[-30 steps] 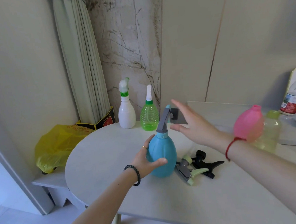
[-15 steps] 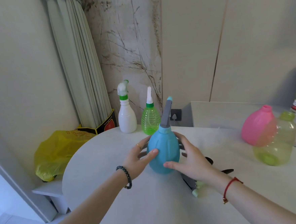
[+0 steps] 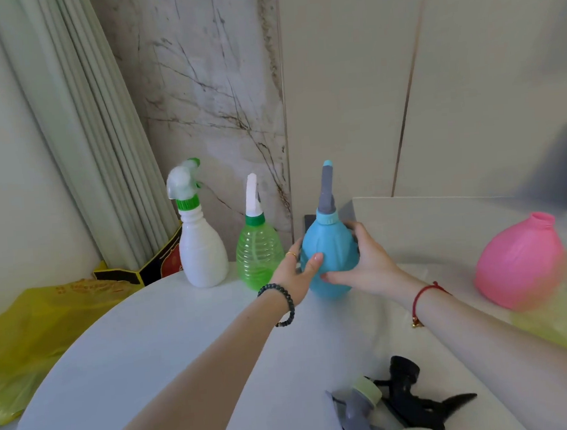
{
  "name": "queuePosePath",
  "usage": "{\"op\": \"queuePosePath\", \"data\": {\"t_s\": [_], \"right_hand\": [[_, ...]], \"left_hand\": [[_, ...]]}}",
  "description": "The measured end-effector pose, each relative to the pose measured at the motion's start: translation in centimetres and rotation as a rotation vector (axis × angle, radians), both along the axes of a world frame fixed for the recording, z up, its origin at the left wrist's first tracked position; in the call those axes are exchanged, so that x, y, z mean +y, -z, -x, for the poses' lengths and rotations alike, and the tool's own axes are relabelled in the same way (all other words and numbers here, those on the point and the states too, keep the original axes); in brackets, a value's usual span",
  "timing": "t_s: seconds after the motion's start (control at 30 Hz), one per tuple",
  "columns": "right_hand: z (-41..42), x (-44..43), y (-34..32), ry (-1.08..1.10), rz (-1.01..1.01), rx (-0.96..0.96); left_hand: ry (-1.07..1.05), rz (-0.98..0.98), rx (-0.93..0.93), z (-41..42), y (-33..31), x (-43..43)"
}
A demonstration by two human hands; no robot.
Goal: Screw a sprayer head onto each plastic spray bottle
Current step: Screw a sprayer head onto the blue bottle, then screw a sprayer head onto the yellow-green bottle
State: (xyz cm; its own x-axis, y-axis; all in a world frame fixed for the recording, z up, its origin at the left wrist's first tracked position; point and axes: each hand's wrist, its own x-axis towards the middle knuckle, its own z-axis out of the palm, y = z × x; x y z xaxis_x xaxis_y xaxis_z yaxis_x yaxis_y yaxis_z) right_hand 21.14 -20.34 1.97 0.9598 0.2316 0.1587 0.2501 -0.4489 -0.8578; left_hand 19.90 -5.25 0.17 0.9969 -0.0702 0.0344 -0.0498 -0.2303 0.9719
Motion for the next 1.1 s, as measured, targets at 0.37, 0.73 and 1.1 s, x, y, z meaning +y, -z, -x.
{"op": "queuePosePath", "data": {"t_s": [0.37, 0.73, 1.1], "right_hand": [[-0.1, -1.3, 1.8, -0.045, -0.006, -0.012], [11.1, -16.2, -5.3, 0.369, -0.219, -0.597], [11.5, -22.4, 2.6, 0.517, -0.209, -0.103]], "left_hand": [[-0.081, -0.060, 0.074, 1.3, 0.9, -0.4], [0.084, -0.029, -0.175, 9.6, -3.0, -11.3], [0.369, 0.012, 0.060, 9.4, -2.3, -24.2]]}}
